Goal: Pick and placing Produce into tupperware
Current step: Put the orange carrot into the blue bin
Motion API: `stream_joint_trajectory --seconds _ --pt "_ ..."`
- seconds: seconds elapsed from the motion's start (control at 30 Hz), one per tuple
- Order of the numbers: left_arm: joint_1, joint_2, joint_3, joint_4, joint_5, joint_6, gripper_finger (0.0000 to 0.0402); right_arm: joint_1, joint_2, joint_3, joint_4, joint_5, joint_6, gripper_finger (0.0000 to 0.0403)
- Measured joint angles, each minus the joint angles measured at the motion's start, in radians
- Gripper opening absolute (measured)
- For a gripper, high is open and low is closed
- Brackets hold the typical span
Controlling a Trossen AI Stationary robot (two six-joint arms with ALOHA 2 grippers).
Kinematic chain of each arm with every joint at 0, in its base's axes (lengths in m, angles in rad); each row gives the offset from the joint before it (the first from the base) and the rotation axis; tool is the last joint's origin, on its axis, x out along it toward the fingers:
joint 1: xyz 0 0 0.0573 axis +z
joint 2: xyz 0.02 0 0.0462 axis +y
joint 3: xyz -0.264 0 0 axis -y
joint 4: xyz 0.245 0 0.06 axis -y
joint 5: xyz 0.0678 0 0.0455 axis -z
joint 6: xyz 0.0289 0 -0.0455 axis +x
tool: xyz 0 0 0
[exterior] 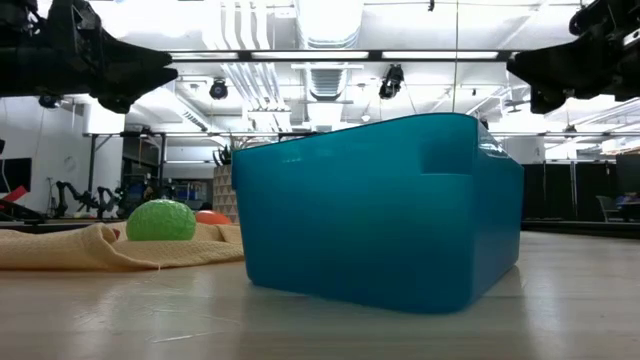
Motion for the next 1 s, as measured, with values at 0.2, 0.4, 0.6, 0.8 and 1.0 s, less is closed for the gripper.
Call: stream_joint_trajectory --seconds 0.2,0.4,0.6,0.8,1.0 --pt "0.0 0.015 0.0 0.039 0.0 0.002 0.0202 0.0 0.002 0.0 0.011 0.018 -0.003 0.0063" --pt "0.0 0.013 0.001 0.094 -0.002 0.003 0.0202 0.0 0.003 0.0 0.012 0.018 -0.009 0.0063" --pt "0.0 0.012 0.002 0.206 -0.004 0.095 0.0202 0.0 0.004 0.0 0.012 0.019 -0.01 0.0063" --pt "0.0 0.015 0.004 0.294 -0.055 0.203 0.0202 0.0 0.004 0.0 0.012 0.019 -0.01 0.0063" --pt "0.0 0.045 0.011 0.287 -0.134 0.186 0.0248 0.0 0.01 0.0 0.011 0.019 -0.01 0.0063"
